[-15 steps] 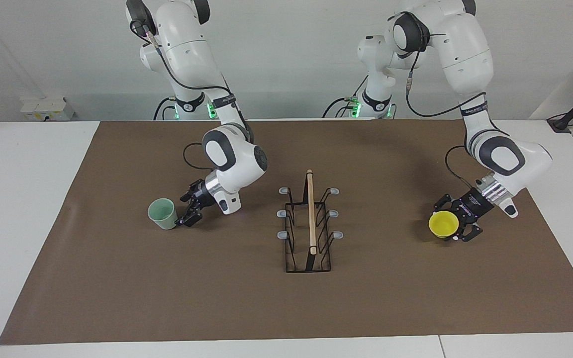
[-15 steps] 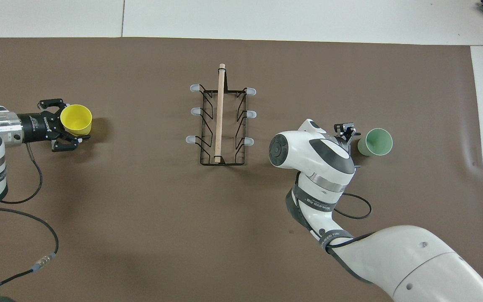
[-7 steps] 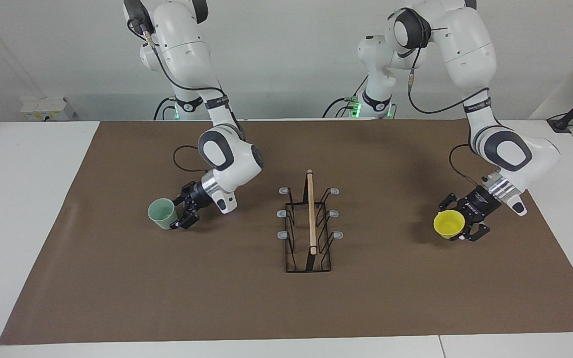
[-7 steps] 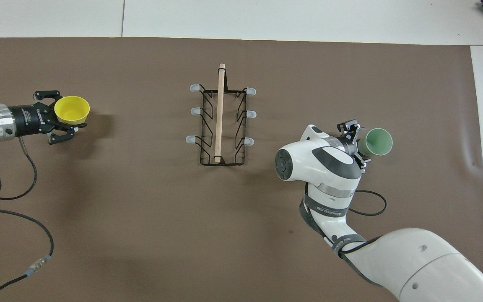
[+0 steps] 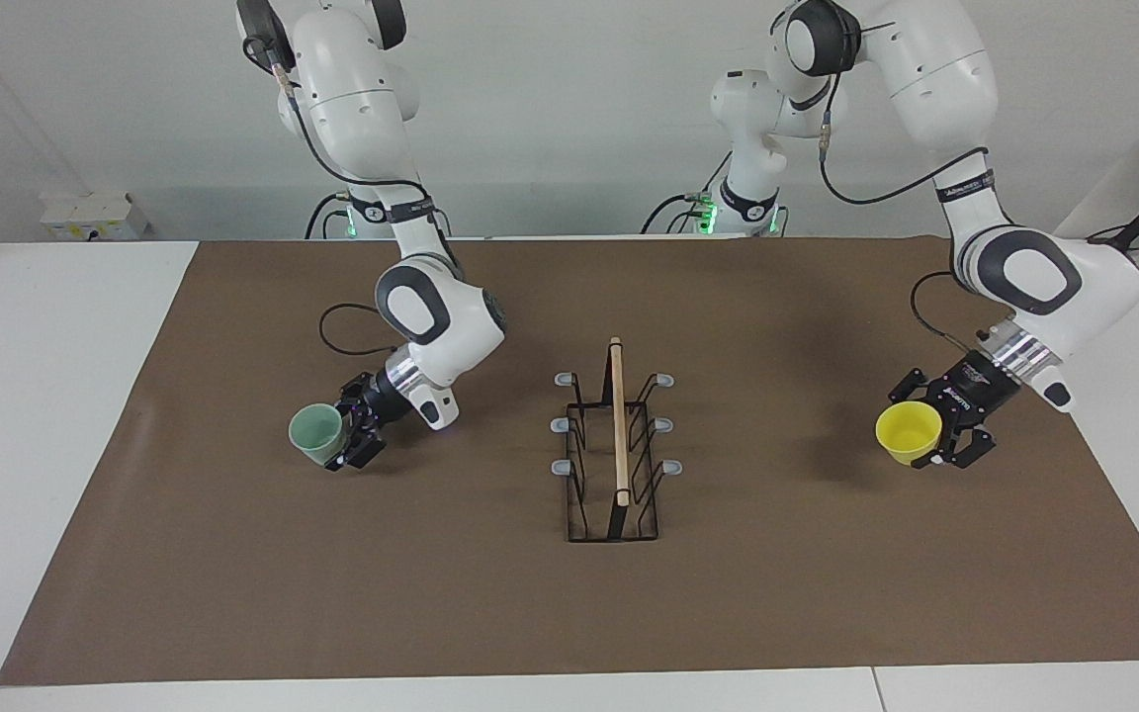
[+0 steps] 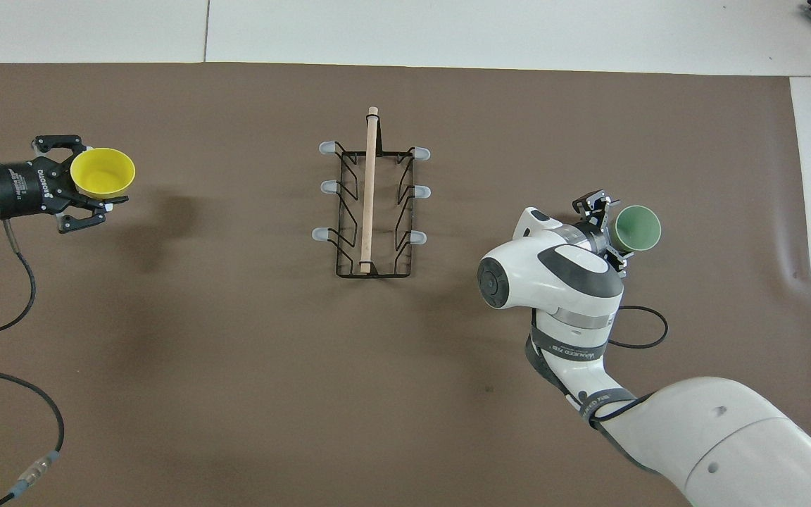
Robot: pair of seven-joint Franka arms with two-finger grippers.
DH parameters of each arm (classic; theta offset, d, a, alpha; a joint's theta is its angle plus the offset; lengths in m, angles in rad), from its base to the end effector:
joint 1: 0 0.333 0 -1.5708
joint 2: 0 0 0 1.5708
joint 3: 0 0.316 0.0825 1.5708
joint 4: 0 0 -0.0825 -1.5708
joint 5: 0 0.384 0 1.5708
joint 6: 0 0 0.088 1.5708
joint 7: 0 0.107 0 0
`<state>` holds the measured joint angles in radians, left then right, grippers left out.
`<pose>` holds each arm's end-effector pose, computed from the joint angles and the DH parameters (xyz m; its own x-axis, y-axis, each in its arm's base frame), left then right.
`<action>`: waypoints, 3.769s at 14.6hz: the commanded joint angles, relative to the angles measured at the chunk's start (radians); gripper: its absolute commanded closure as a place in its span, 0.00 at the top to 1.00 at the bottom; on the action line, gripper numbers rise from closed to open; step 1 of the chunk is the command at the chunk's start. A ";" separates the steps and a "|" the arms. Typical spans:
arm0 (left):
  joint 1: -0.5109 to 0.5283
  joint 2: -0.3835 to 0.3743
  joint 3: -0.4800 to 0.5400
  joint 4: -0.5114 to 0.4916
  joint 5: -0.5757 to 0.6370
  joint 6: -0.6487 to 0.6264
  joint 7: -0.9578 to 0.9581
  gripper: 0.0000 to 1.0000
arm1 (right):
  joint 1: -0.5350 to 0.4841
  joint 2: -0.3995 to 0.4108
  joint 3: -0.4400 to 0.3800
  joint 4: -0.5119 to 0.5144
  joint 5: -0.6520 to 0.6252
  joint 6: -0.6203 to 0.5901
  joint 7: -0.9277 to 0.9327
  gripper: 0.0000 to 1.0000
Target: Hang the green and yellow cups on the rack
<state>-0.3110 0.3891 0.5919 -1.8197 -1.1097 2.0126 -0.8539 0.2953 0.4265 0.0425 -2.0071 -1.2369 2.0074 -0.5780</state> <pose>0.6330 0.0961 0.3628 0.0121 0.7658 -0.6430 0.9546 0.1827 0.2355 0.5703 0.1399 0.2400 0.0062 0.5614 -0.8275 0.9459 0.2652 0.1870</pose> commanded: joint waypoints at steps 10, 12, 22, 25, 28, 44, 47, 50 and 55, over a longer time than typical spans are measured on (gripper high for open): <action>-0.117 -0.115 0.019 0.037 0.286 0.023 -0.057 0.00 | -0.021 -0.029 0.008 -0.039 -0.033 0.033 0.007 0.13; -0.157 -0.115 0.017 0.065 0.359 0.023 -0.082 0.00 | -0.019 -0.029 0.008 -0.018 -0.017 0.021 -0.009 0.12; -0.361 -0.101 0.002 0.120 0.849 0.129 -0.111 0.00 | -0.012 -0.182 0.014 0.112 0.607 -0.019 -0.121 0.08; -0.384 -0.101 -0.052 0.122 0.978 0.164 -0.126 0.00 | -0.027 -0.225 0.014 0.154 0.789 -0.007 -0.125 0.08; -0.459 -0.111 -0.060 0.108 1.114 0.166 -0.142 0.00 | -0.031 -0.279 0.014 0.189 0.991 0.002 -0.114 0.08; -0.487 -0.326 -0.440 -0.229 2.094 0.152 -1.134 0.00 | -0.088 -0.557 0.011 -0.031 2.385 0.362 -0.777 0.09; -0.488 -0.316 -0.475 -0.246 2.185 0.127 -1.215 0.00 | -0.027 -0.588 0.014 -0.091 2.667 0.491 -0.902 0.09; -0.488 -0.286 -0.501 -0.250 2.271 0.112 -1.350 0.00 | 0.103 -0.575 0.014 -0.094 2.994 0.655 -1.099 0.09; -0.488 -0.280 -0.524 -0.250 2.302 0.126 -1.370 0.00 | 0.133 -0.478 0.014 -0.128 3.419 0.590 -1.627 0.10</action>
<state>-0.7943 0.1174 0.0803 -2.0562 1.1648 2.1437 -2.1994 0.4423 -0.1067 0.0614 -2.1197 2.0445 2.6709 -2.0208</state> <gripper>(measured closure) 0.317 0.308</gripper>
